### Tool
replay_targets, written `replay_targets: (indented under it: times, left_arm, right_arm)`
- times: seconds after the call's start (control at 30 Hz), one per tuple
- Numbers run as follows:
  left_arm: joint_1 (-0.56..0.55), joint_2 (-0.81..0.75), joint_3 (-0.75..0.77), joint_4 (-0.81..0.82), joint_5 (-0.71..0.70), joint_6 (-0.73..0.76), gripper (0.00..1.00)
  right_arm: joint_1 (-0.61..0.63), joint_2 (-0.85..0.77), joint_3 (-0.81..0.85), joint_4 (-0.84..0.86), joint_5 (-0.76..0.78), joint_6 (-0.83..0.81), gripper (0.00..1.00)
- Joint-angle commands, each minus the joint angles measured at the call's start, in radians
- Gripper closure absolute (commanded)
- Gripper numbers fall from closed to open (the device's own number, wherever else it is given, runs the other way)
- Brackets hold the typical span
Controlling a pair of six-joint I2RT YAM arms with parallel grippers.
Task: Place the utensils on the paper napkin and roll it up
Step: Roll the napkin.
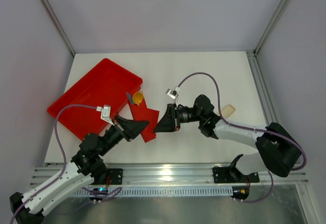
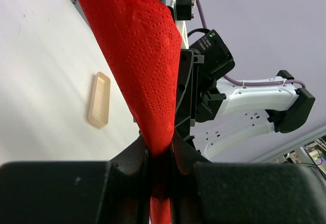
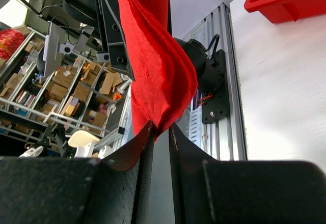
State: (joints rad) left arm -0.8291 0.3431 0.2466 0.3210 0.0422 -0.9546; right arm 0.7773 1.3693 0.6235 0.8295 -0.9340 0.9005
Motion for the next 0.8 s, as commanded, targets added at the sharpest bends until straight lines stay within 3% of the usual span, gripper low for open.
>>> replay_targets:
  times: [0.0,0.13,0.23,0.4,0.77]
  left_arm:
    - [-0.002,-0.026,0.025,0.020,-0.010,0.000,1.00]
    - [-0.004,-0.035,0.026,-0.005,-0.021,0.004,1.00]
    - [-0.002,-0.027,0.045,-0.048,-0.027,0.022,1.00]
    - [-0.002,-0.007,0.072,-0.074,-0.027,0.056,1.00]
    - [-0.004,0.014,0.095,-0.103,-0.034,0.079,1.00]
  right_arm:
    - [0.007,-0.039,0.015,-0.027,0.030,-0.078,0.78]
    - [0.007,-0.127,0.091,-0.476,0.164,-0.306,0.58]
    - [0.005,-0.202,0.182,-0.735,0.291,-0.455,0.51]
    - [0.016,-0.251,0.297,-0.877,0.331,-0.522,0.45]
    - [0.056,-0.201,0.435,-0.969,0.345,-0.568,0.42]
